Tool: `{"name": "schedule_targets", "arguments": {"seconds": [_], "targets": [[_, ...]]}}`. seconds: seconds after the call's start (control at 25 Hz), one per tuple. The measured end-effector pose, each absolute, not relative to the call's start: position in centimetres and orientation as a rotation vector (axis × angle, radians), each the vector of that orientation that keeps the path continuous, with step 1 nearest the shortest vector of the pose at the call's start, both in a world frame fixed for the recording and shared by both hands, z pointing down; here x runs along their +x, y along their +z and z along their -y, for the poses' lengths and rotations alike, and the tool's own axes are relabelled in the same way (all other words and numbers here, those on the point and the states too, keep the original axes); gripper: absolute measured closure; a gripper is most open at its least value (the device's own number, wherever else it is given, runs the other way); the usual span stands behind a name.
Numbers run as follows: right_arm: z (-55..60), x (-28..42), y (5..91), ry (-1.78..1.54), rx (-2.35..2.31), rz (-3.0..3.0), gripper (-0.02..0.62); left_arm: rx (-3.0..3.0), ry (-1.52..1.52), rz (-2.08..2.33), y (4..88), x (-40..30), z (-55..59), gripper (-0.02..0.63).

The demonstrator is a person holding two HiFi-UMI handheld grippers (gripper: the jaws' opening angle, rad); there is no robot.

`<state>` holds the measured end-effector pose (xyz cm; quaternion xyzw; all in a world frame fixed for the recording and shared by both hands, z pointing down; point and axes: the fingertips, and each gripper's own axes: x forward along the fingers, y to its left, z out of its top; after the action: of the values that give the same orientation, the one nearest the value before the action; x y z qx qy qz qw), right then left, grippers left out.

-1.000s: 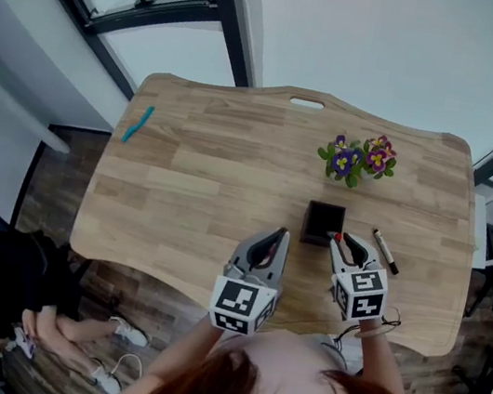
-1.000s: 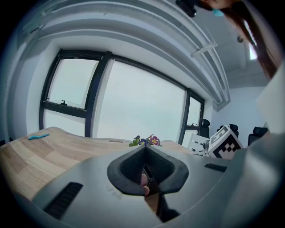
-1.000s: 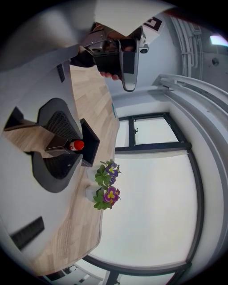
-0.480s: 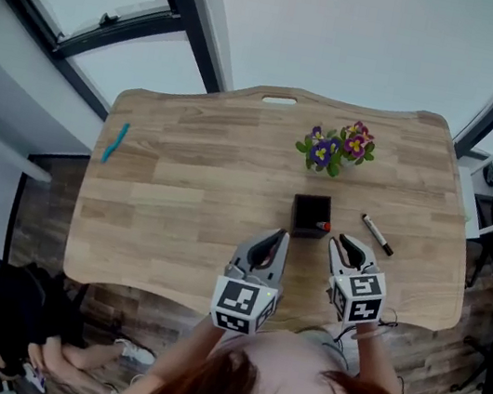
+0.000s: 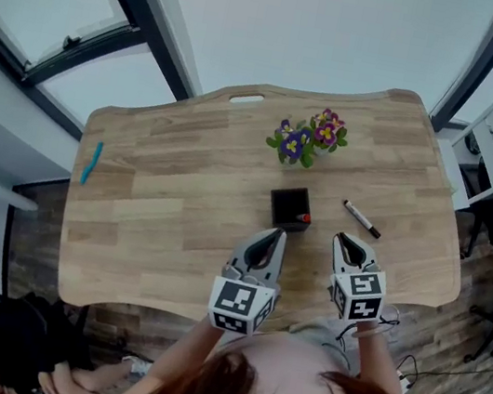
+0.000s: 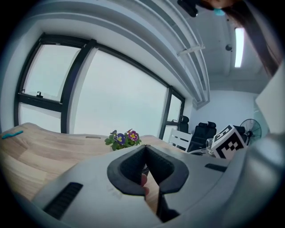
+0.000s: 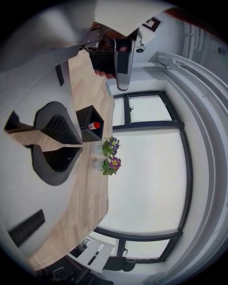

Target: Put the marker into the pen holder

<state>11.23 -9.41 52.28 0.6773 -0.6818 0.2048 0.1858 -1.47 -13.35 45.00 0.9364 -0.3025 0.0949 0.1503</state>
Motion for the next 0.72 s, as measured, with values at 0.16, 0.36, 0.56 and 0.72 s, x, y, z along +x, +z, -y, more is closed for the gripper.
{"name": "schedule_targets", "arguments": {"seconds": [0.16,0.36,0.56,0.72], "targets": [[8.2,13.3,52.7,0.586,1.928,1.891,0.583,2.688,0.284,0.853,45.4,0.3,12.7,0.604],[6.7,16.0,53.1,0.599,1.935,1.88,0.583,2.676,0.29,0.853,45.7,2.9,11.6,0.604],[5.4,18.4,53.7,0.609,1.914,1.886,0.583,2.678,0.298,0.854,45.8,5.5,10.4,0.604],[4.6,20.0,54.2,0.616,1.878,1.897,0.583,2.676,0.299,0.869,45.8,7.2,9.8,0.606]]}}
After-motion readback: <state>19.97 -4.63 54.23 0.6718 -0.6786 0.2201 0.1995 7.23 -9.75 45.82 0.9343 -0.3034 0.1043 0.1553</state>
